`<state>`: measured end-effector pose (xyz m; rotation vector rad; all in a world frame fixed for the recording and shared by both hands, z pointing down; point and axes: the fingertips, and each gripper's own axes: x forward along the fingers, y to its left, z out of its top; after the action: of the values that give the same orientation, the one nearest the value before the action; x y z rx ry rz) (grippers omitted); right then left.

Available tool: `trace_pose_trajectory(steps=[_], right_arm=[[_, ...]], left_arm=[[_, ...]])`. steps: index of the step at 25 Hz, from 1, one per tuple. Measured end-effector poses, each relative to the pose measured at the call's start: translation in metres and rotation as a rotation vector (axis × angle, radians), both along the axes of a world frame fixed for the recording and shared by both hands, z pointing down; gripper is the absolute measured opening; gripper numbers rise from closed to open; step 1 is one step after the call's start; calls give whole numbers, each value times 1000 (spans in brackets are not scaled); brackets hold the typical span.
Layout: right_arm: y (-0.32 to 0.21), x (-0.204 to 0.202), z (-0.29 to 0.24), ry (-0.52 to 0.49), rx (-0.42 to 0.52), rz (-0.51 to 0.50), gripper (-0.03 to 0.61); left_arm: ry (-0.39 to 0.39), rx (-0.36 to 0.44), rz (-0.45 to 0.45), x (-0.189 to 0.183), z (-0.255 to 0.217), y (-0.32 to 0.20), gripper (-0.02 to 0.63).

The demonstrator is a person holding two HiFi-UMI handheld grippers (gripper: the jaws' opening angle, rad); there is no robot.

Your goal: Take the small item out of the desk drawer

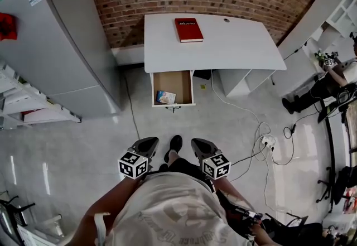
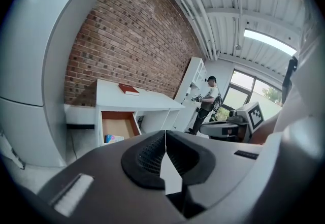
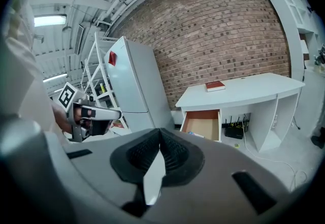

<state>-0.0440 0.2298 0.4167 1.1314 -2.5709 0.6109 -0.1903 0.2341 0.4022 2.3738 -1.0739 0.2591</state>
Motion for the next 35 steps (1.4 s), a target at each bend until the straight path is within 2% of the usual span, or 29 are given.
trace_pose_trajectory(steps=[19, 27, 35], right_arm=[[-130, -20, 6, -33, -32, -63, 6], [-179, -24, 23, -40, -70, -64, 6], [-221, -15, 30, -43, -92, -80, 6]], left_arm=[[-34, -49, -24, -2, 5, -110, 8], [-54, -104, -5, 2, 26, -153, 8], [-87, -92, 2, 11, 27, -205, 8]])
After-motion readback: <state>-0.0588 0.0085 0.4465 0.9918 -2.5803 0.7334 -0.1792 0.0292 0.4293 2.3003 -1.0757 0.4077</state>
